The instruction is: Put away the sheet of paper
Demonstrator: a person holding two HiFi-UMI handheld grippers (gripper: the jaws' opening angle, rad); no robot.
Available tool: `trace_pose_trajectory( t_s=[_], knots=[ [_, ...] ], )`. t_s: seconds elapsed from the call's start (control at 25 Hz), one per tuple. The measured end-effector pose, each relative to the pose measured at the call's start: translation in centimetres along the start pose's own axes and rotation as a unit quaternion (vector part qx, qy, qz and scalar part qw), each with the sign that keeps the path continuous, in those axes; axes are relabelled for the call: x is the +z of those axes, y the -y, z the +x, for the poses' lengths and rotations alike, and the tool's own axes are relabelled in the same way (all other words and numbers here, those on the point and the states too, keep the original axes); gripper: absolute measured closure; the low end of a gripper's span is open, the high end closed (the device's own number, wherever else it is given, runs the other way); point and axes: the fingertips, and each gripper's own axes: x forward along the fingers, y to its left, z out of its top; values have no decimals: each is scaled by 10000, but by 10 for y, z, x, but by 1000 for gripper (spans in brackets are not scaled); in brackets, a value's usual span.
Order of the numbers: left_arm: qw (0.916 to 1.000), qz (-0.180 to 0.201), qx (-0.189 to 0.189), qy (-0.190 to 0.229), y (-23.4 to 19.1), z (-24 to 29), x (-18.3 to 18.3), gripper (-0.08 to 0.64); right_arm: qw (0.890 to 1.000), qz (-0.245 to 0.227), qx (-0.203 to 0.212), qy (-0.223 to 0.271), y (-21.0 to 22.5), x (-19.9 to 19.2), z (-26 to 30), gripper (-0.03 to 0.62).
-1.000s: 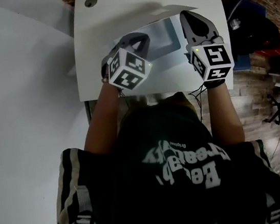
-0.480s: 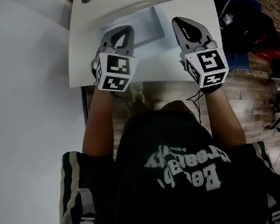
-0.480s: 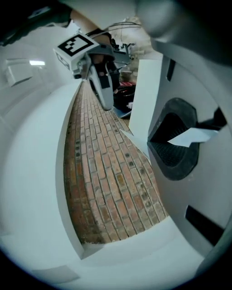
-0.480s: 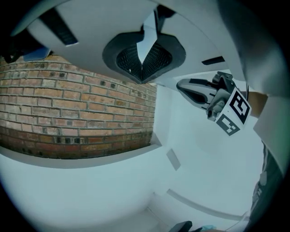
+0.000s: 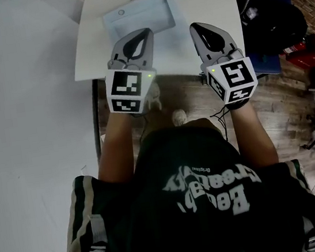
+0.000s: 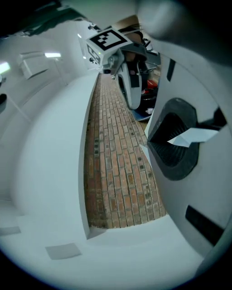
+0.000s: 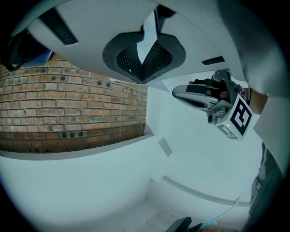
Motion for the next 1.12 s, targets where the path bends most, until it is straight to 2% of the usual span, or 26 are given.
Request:
trace_pose_trajectory(
  t_s=[0.16, 0.44, 0.76, 1.12],
  knots=[
    [9993, -90, 172, 316, 13, -25, 15, 560, 9999, 50, 100, 77, -14, -1, -21, 597],
    [9959, 25, 421, 799, 22, -53, 42, 560, 9995, 112, 207, 233, -29, 5, -34, 597],
    [9933, 181, 547, 1005, 21, -66, 52, 560, 9990, 24, 287, 349, -38, 18, -33, 597],
    [9910, 136, 741, 1111, 9, -67, 56, 560, 9987, 0, 240, 458, -37, 25, -30, 597]
  ],
)
